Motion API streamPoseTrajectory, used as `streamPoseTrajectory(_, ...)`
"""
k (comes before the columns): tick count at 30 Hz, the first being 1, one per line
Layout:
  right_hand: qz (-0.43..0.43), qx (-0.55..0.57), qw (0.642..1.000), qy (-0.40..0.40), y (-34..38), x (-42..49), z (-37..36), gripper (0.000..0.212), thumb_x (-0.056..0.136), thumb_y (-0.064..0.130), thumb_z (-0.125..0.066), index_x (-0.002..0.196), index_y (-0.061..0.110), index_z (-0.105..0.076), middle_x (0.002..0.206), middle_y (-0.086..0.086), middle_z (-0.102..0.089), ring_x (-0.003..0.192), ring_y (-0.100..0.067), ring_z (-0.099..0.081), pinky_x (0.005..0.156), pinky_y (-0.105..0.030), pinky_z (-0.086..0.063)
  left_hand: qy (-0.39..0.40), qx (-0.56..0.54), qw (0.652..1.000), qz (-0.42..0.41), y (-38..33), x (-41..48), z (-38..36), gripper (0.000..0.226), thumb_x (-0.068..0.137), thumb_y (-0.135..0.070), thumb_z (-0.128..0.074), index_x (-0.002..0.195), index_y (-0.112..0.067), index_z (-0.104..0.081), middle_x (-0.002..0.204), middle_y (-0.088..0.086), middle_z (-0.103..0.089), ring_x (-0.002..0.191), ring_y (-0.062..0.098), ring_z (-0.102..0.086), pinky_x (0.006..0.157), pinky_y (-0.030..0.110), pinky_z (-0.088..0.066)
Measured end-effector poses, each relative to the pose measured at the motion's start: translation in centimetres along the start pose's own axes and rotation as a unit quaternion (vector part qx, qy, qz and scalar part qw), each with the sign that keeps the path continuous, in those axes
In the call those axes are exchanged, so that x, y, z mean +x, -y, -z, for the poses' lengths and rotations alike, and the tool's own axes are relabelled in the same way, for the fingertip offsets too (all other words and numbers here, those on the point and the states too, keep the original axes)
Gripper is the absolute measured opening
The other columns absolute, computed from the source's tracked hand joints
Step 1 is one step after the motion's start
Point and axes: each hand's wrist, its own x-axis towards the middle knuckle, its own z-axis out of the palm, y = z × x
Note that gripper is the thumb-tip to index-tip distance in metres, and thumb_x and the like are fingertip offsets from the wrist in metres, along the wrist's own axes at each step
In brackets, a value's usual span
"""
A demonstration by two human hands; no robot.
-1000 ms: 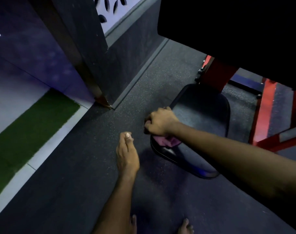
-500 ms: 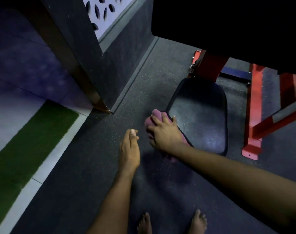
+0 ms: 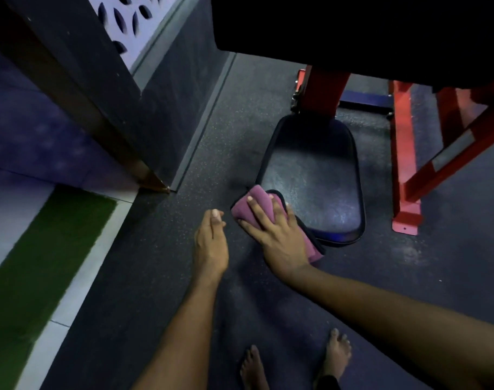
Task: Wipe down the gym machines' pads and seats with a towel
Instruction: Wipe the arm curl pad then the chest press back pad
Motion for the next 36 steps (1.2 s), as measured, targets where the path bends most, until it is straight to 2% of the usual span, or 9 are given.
streamPoseTrajectory(3, -0.024, -0.032, 0.996, 0.077, 2.4, 4.6, 1.1, 0.064, 0.098, 0.032, -0.055, 0.158, 0.033, -0.031, 0.170, -0.008, 0.004, 0.151, -0.052, 0.001, 0.117, -0.072, -0.015, -0.026, -0.001, 1.000, -0.016, 0.1, 0.1, 0.1, 0.046, 0.107, -0.049, -0.022, 0.115, -0.023, -0.059, 0.107, -0.001, -0.063, 0.102, 0.019, -0.060, 0.092, 0.046, -0.051)
streamPoseTrajectory(7, -0.055, -0.088, 0.985, 0.136, 4.1, 7.4, 1.4, 0.055, 0.102, 0.036, -0.051, 0.154, 0.025, -0.040, 0.170, -0.010, -0.002, 0.152, -0.052, 0.001, 0.117, -0.072, -0.016, -0.062, 0.010, 0.997, -0.033, 0.1, 0.2, 0.1, 0.043, 0.107, -0.044, -0.024, 0.116, -0.022, -0.060, 0.109, 0.002, -0.064, 0.102, 0.018, -0.061, 0.091, 0.044, -0.051)
streamPoseTrajectory(15, 0.051, -0.025, 0.993, -0.099, -1.4, -2.6, -2.9, 0.053, 0.094, 0.024, -0.054, 0.145, 0.034, -0.053, 0.168, -0.003, -0.022, 0.148, -0.046, -0.022, 0.113, -0.064, -0.032, -0.043, 0.021, 0.998, -0.040, -0.7, 0.0, -1.4, 0.044, 0.108, -0.046, -0.023, 0.118, -0.023, -0.059, 0.110, 0.000, -0.062, 0.103, 0.016, -0.059, 0.090, 0.040, -0.050)
streamPoseTrajectory(19, 0.030, -0.013, 0.990, -0.137, -4.1, -5.8, -3.5, 0.055, 0.096, 0.020, -0.046, 0.149, 0.036, -0.045, 0.167, -0.003, -0.025, 0.145, -0.048, -0.032, 0.109, -0.063, -0.038, -0.018, 0.017, 0.998, -0.051, -1.2, -0.3, -2.2, 0.044, 0.108, -0.047, -0.023, 0.116, -0.023, -0.059, 0.110, -0.001, -0.063, 0.102, 0.016, -0.059, 0.084, 0.035, -0.048)
streamPoseTrajectory(23, -0.015, 0.003, 0.987, -0.157, -6.5, -9.2, -3.6, 0.054, 0.097, 0.014, -0.045, 0.145, 0.037, -0.054, 0.164, -0.002, -0.033, 0.145, -0.047, -0.034, 0.110, -0.063, -0.038, 0.000, 0.022, 0.998, -0.059, -1.1, -0.2, -2.2, 0.045, 0.107, -0.047, -0.023, 0.116, -0.022, -0.060, 0.110, -0.001, -0.063, 0.102, 0.016, -0.060, 0.077, 0.029, -0.043)
streamPoseTrajectory(28, -0.053, 0.085, 0.982, -0.162, -8.5, -11.4, -2.3, 0.055, 0.085, 0.011, -0.062, 0.132, 0.039, -0.066, 0.162, 0.000, -0.038, 0.146, -0.043, -0.034, 0.113, -0.058, -0.035, 0.028, 0.017, 0.998, -0.045, -0.8, -0.2, -2.0, 0.047, 0.108, -0.048, -0.023, 0.118, -0.021, -0.060, 0.114, 0.000, -0.063, 0.106, 0.017, -0.059, 0.086, 0.034, -0.047)
streamPoseTrajectory(31, -0.254, 0.195, 0.908, -0.269, -7.3, -11.5, -1.0, 0.063, 0.070, -0.003, -0.071, 0.120, 0.034, -0.075, 0.156, 0.002, -0.047, 0.125, -0.032, -0.056, 0.098, -0.044, -0.050, 0.046, 0.005, 0.998, -0.052, -1.4, 0.3, -2.3, 0.047, 0.108, -0.046, -0.025, 0.119, -0.018, -0.061, 0.117, 0.000, -0.064, 0.110, 0.019, -0.060, 0.096, 0.041, -0.050)
streamPoseTrajectory(34, -0.497, 0.265, 0.723, -0.400, -5.8, -9.7, 0.4, 0.063, 0.074, 0.006, -0.064, 0.131, 0.032, -0.069, 0.158, 0.004, -0.044, 0.105, -0.031, -0.059, 0.087, -0.032, -0.046, 0.080, 0.013, 0.995, -0.058, -2.7, 1.2, -2.9, 0.050, 0.108, -0.049, -0.024, 0.130, -0.020, -0.058, 0.130, 0.002, -0.061, 0.118, 0.019, -0.057, 0.101, 0.041, -0.047)
streamPoseTrajectory(36, -0.536, 0.250, 0.706, -0.389, -3.5, -6.6, 0.8, 0.066, 0.079, 0.018, -0.057, 0.143, 0.036, -0.057, 0.163, -0.001, -0.036, 0.115, -0.037, -0.057, 0.093, -0.030, -0.043, 0.116, 0.027, 0.991, -0.062, -3.6, 2.1, -3.7, 0.050, 0.108, -0.048, -0.025, 0.139, -0.020, -0.052, 0.139, 0.004, -0.056, 0.125, 0.019, -0.051, 0.102, 0.033, -0.039)
